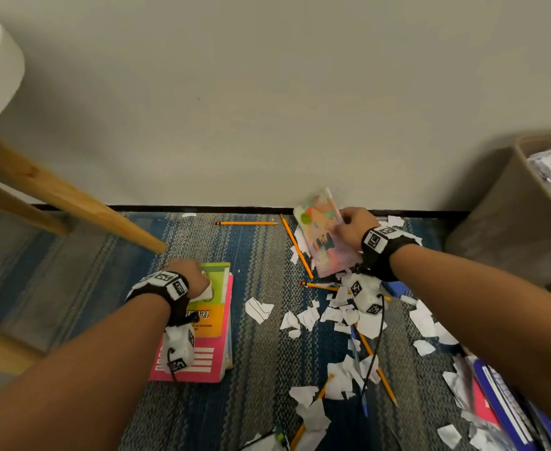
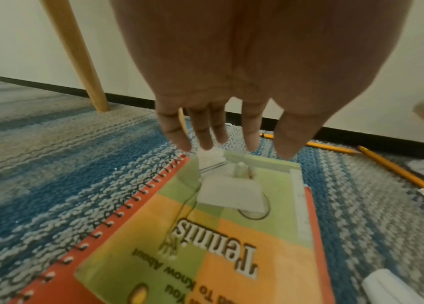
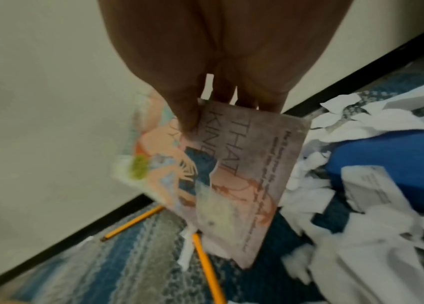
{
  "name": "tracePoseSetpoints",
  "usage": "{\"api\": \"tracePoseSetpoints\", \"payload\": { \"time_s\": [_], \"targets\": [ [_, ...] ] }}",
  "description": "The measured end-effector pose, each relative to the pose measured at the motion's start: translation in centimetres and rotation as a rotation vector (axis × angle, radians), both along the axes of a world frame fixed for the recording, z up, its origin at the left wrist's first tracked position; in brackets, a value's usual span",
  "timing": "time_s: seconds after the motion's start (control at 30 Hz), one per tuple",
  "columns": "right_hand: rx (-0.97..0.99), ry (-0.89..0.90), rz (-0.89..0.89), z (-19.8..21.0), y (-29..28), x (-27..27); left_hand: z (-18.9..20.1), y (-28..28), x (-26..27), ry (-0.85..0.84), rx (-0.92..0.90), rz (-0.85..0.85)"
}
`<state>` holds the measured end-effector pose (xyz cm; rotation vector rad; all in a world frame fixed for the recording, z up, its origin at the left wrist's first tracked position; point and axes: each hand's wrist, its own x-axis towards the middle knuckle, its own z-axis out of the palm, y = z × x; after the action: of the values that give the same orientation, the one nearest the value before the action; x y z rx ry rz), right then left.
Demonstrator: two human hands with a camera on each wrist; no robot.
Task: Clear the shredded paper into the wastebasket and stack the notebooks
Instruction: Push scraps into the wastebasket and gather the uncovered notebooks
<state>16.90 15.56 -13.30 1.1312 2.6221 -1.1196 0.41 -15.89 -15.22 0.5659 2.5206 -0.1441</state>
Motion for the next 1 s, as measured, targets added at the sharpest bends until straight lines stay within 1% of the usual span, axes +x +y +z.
{"api": "tracePoseSetpoints", "payload": {
  "time_s": [0.07,0.1,0.13,0.2,0.23,0.27,0.3,0.33,0.37,0.4,0.43,0.5,0.57,0.63,0.73,0.77,0.8,0.83,0.87,0.93,1.0],
  "targets": [
    [-0.11,0.126,-0.002,1.0,-0.5,-0.1,-0.1,0.2,0.2,0.023,0.191,0.035],
    [-0.197,0.199,-0.005,1.7,-0.8,-0.3,0.2,0.6,0.5,-0.02,0.316,0.059],
    [-0.293,0.27,-0.015,2.3,-1.3,-0.4,0.6,1.2,0.8,-0.116,0.448,0.098],
    [-0.489,0.373,-0.054,3.5,-2.7,-0.7,2.6,3.3,1.9,-0.432,0.716,0.243],
    [-0.573,0.401,-0.061,3.9,-3.4,-0.8,3.7,4.5,2.5,-0.586,0.814,0.306],
    [-0.631,0.416,-0.054,4.2,-4.1,-0.8,4.7,5.7,2.9,-0.713,0.875,0.336],
    [-0.665,0.424,-0.032,4.5,-4.9,-0.6,5.4,6.7,3.1,-0.795,0.912,0.354],
    [-0.682,0.418,-0.009,4.6,-5.5,-0.3,5.8,7.5,3.1,-0.827,0.945,0.372],
    [-0.686,0.397,0.014,4.6,-5.9,-0.1,6.0,7.9,3.1,-0.822,0.961,0.368],
    [-0.684,0.357,0.042,4.6,-6.1,0.3,5.8,7.9,2.7,-0.771,0.96,0.338],
    [-0.672,0.299,0.073,4.6,-6.1,0.8,5.7,7.6,2.4,-0.682,0.93,0.282],
    [-0.582,0.144,0.146,4.5,-5.6,2.1,5.2,6.3,1.6,-0.474,0.794,0.109],
    [-0.443,0.002,0.199,4.2,-4.3,3.8,4.8,4.1,0.9,-0.312,0.581,-0.041],
    [-0.29,-0.121,0.239,3.4,-2.4,6.1,3.9,1.7,0.2,-0.192,0.37,-0.109],
    [0.055,-0.361,0.354,2.5,0.7,9.4,2.7,-1.4,0.3,-0.145,0.048,-0.189],
    [0.142,-0.436,0.373,2.2,1.6,10.3,2.4,-2.0,0.4,-0.127,-0.07,-0.223],
    [0.196,-0.483,0.382,1.9,2.2,11.1,2.2,-2.6,0.6,-0.109,-0.183,-0.234],
    [0.225,-0.523,0.393,1.6,2.6,11.9,1.7,-3.0,0.6,-0.078,-0.248,-0.241],
    [0.246,-0.562,0.417,1.2,2.9,12.6,1.6,-3.1,0.7,-0.038,-0.28,-0.239],
    [0.271,-0.625,0.49,0.5,2.9,13.8,1.4,-2.5,0.6,0.042,-0.223,-0.217],
    [0.279,-0.635,0.56,0.0,2.3,14.5,2.1,-0.7,1.2,0.112,-0.184,-0.211]
  ]
}}
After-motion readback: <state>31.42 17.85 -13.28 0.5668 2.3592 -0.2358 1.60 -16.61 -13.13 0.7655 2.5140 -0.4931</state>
